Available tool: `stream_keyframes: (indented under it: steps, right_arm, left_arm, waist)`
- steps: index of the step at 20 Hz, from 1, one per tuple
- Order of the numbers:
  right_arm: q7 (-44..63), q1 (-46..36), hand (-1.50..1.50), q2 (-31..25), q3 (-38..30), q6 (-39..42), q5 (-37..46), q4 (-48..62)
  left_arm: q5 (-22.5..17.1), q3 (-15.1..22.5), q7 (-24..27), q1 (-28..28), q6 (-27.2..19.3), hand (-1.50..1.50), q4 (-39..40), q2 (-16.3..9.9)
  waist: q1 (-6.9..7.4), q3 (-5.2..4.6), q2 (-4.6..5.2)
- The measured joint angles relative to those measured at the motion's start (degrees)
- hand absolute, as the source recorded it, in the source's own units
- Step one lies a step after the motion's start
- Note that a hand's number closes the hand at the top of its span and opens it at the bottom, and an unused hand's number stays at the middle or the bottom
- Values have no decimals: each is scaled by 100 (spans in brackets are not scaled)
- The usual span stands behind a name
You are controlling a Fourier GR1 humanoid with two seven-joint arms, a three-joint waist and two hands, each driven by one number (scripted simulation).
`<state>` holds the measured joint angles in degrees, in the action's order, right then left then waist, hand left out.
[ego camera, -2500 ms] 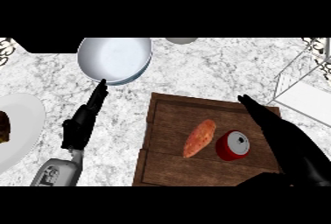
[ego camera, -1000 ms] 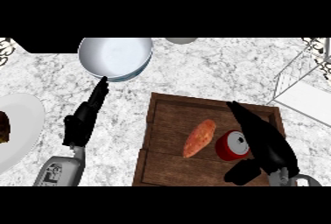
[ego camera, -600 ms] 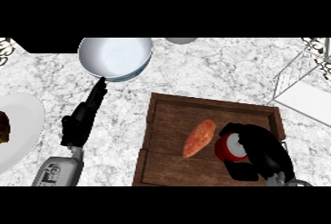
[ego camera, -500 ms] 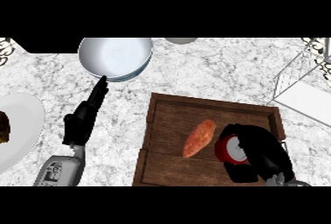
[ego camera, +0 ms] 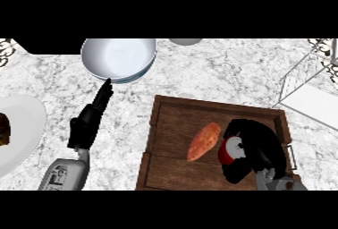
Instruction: Pick the can from the tray and place it in the tiered shelf
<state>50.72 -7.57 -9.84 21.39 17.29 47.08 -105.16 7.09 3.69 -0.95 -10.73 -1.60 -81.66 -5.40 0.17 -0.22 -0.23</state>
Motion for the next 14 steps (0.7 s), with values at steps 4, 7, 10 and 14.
stream_keyframes:
  steps: [4,7,10,14]
  right_arm:
    - [751,-248,150,561,-153,-625,591,376]
    - [931,-579,150,761,-165,-1187,880,755]
    - [1043,-785,150,860,-73,-1824,1056,631]
    - [1136,-1110,150,918,-2,-2336,1433,301]
  left_arm:
    - [-26,18,-80,12,59,0,-75,-14]
    - [-41,-28,-144,-30,82,0,-103,-52]
    - [-23,-7,-54,24,63,0,-77,-13]
    - [-51,-60,-36,32,112,0,-64,-66]
  waist:
    - [35,-6,-6]
    - [48,8,13]
    - [47,16,15]
    - [25,19,9]
